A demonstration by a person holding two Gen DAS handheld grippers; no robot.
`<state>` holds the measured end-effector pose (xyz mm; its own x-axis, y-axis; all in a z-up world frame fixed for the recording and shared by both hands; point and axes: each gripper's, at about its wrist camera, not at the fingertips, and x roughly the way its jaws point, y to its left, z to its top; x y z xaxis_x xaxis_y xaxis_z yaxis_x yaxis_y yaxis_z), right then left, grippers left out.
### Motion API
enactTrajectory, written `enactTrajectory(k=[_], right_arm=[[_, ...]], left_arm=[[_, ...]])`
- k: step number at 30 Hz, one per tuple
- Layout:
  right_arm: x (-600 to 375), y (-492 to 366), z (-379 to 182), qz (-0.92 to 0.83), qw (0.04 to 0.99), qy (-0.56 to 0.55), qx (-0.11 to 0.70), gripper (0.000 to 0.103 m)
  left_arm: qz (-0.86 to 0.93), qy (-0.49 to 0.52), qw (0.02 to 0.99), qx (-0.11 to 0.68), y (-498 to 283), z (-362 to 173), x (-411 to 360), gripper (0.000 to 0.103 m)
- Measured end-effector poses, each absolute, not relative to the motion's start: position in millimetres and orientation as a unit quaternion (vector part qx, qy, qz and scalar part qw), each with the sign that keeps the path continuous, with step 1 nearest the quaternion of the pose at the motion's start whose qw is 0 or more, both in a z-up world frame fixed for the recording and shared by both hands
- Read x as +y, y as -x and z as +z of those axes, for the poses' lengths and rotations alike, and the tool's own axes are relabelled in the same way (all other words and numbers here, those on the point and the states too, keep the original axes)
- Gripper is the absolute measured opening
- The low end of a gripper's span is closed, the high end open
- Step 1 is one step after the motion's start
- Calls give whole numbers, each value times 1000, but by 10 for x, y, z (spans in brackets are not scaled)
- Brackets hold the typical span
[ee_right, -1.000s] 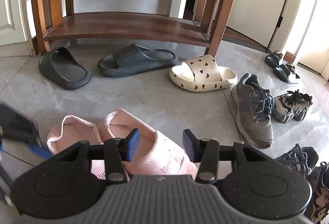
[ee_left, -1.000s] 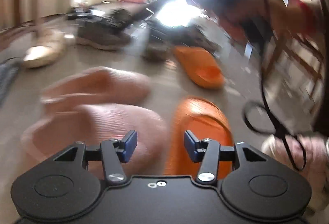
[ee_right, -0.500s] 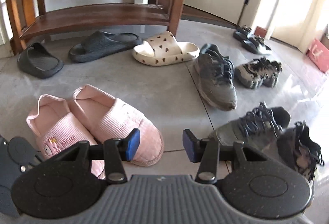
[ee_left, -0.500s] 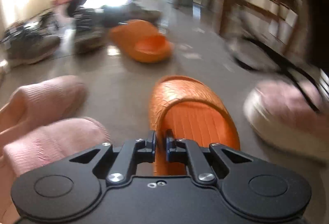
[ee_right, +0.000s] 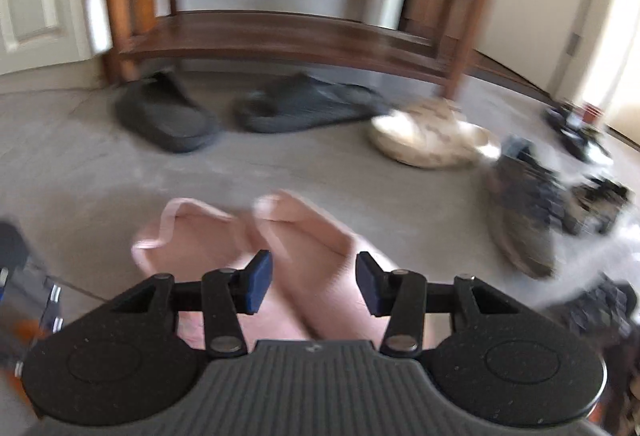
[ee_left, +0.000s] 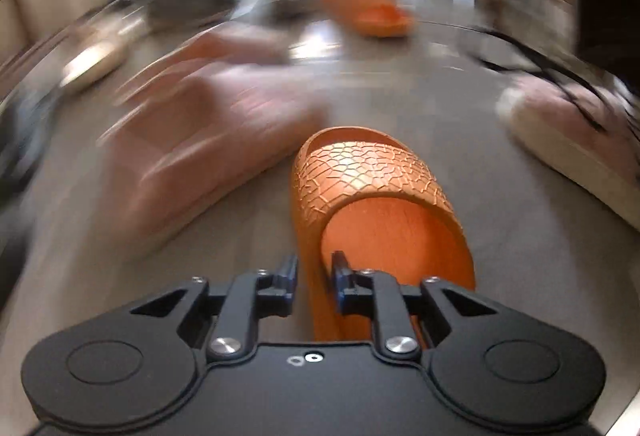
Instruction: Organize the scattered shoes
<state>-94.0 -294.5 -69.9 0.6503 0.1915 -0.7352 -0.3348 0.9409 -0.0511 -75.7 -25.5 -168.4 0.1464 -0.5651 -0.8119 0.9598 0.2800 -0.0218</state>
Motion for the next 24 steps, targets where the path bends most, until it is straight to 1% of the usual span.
enactTrajectory(k=[1,2,3,5,8,9,12,16,18,21,22,23,24], right_arm=[[-2844,935,-719,162,901,101,389,50],[-2746,930,-739,178,899,110,386,50],[-2667,929,-748,189,897,118,381,50],[-2465,924,-772,222,894,138,365,50],[-2283,891,-811,248,891,150,350,51],[-2257,887,-819,251,890,149,349,51],[-2178,838,-824,261,891,140,344,51],[-2178,827,-741,260,897,135,332,52],[-2209,845,-729,257,898,136,331,52],[-2299,897,-715,248,899,133,335,52],[-2318,912,-713,246,900,133,336,52],[-2339,922,-712,243,900,133,335,52],[-2358,921,-713,241,901,132,335,52]], left_arm=[[-517,-245,723,388,721,-1659,-139,27],[-501,-228,733,400,698,-1638,-56,31],[-486,-200,744,412,698,-1607,28,30],[-449,-84,764,455,703,-1539,281,30],[-434,98,747,493,745,-1543,476,31],[-430,143,739,500,768,-1560,470,32],[-414,174,738,504,796,-1648,293,32],[-398,238,727,507,729,-1847,49,35],[-406,244,723,504,712,-1896,-57,35],[-419,243,712,508,684,-1961,-210,24],[-431,230,706,513,675,-1981,-248,14],[-449,207,701,514,699,-1990,-267,8],[-470,174,699,510,750,-1975,-286,8]])
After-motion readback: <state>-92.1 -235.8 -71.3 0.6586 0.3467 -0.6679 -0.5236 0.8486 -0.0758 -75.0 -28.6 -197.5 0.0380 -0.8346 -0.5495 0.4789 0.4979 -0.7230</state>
